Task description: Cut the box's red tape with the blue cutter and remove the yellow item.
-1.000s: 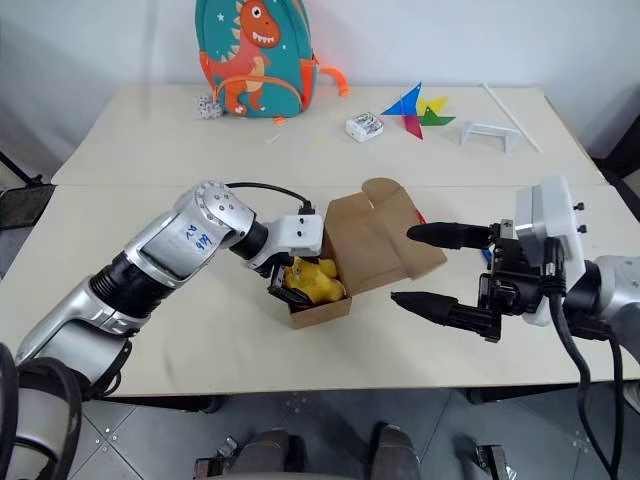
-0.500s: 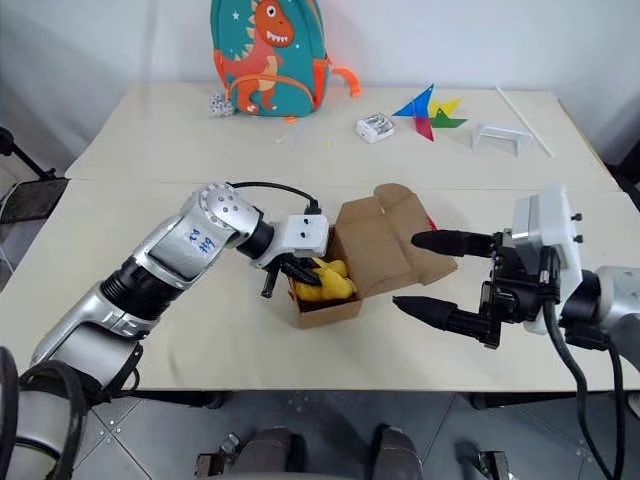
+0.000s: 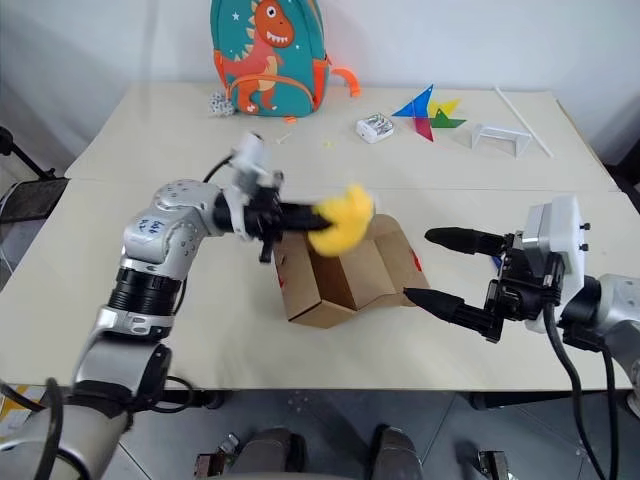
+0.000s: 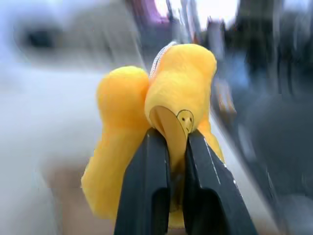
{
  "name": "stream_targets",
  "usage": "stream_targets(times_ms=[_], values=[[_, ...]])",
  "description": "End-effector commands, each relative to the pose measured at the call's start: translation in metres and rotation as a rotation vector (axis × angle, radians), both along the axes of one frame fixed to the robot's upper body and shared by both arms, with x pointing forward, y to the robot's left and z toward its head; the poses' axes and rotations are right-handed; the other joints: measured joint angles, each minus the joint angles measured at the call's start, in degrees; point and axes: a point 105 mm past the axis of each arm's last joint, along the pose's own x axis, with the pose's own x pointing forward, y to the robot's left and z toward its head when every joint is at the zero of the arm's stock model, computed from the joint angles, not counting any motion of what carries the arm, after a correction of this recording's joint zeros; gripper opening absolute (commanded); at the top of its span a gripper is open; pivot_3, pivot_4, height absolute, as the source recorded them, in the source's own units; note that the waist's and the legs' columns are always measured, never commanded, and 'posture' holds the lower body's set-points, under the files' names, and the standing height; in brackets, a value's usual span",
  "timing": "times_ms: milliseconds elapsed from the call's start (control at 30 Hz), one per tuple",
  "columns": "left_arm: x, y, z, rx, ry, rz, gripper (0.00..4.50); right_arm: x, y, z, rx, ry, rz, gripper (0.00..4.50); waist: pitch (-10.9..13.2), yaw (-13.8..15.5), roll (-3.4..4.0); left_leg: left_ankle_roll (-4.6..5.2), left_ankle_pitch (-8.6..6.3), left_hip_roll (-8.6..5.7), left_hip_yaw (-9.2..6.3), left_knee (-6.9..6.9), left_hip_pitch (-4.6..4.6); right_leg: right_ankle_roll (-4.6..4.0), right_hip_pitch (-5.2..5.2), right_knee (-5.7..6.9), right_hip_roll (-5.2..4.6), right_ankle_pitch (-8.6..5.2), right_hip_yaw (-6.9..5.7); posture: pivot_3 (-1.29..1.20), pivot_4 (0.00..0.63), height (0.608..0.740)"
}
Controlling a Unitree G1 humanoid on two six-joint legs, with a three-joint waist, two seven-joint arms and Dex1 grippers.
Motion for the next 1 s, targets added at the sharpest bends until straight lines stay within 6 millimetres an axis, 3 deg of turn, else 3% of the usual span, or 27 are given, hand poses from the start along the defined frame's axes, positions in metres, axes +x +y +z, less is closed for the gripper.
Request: stream_targets(times_ms=[33,100,200,267,300,367,533,733,933,1000], values=[[0.007,0.082,0.019,-0.201,0.052,0.301,0.01,-0.001,0.009,0.017,0.134,-0.107,0.066,4.50,-0.01,-1.00,-0.01,0.00,0.00,0.00,-0.03,-0.02,0.03,0.00,0.02,0.03,0.00,0.00,-0.01,0.00,0.150,0.740],[0.002,0.118,0.013,-0.195,0.080,0.436,0.01,-0.003,0.015,0.020,0.181,-0.130,0.115,4.50,-0.02,-2.54,0.02,-0.01,0.00,0.00,-0.05,-0.28,0.29,0.00,0.00,0.15,0.01,0.00,0.11,0.00,0.150,0.740],[-0.009,0.163,-0.012,-0.054,0.086,0.641,0.01,-0.008,0.027,0.010,0.136,-0.133,0.203,4.50,-0.01,-2.97,0.02,-0.07,0.02,-0.03,-0.19,-0.58,0.37,-0.01,-0.06,0.22,0.01,0.00,0.06,0.00,0.150,0.740],[-0.018,0.198,-0.037,0.063,0.090,0.803,0.01,-0.011,0.036,0.002,0.118,-0.140,0.265,4.50,-0.02,-2.84,0.00,-0.10,0.01,-0.04,-0.19,-0.59,0.41,-0.01,-0.04,0.21,0.01,0.00,0.04,0.00,0.150,0.740],[-0.022,0.208,-0.044,0.094,0.087,0.850,0.01,-0.011,0.038,0.000,0.112,-0.149,0.282,4.50,-0.01,-2.63,0.00,-0.10,0.00,-0.07,-0.18,-0.58,0.41,0.00,-0.01,0.17,0.00,0.00,0.04,0.00,0.150,0.740],[-0.039,0.234,-0.075,0.242,0.097,0.951,0.01,-0.011,0.047,-0.008,0.126,-0.160,0.326,4.50,-0.04,-2.52,-0.06,-0.11,0.00,-0.08,-0.19,-0.54,0.38,0.00,0.01,0.13,0.00,0.00,0.04,0.00,0.150,0.740],[-0.066,0.244,-0.118,0.400,0.113,1.021,0.01,-0.003,0.052,-0.035,0.091,-0.236,0.336,4.50,-0.05,-1.69,-0.09,-0.12,-0.01,-0.07,-0.15,-0.53,0.41,-0.01,0.03,0.12,0.00,-0.01,0.05,0.00,0.150,0.740],[-0.074,0.235,-0.121,0.329,0.167,0.973,1.98,0.003,0.049,-0.041,0.090,-0.265,0.334,4.50,-0.05,-1.50,-0.05,-0.12,-0.01,-0.06,-0.09,-0.52,0.44,-0.03,0.02,0.15,0.00,-0.01,0.10,0.00,0.150,0.740],[-0.088,0.228,-0.089,0.285,0.167,0.830,3.88,0.004,0.039,-0.037,0.071,-0.259,0.327,4.50,-0.05,-1.70,-0.05,-0.13,-0.02,-0.02,-0.09,-0.55,0.50,-0.06,0.01,0.23,0.01,-0.03,0.09,0.00,0.150,0.740],[-0.092,0.235,-0.086,0.312,0.181,0.827,4.11,0.004,0.036,-0.035,0.064,-0.258,0.325,4.50,-0.04,-1.81,-0.04,-0.14,-0.02,-0.02,-0.08,-0.57,0.52,-0.06,0.02,0.21,0.01,-0.03,0.09,0.00,0.150,0.740]])
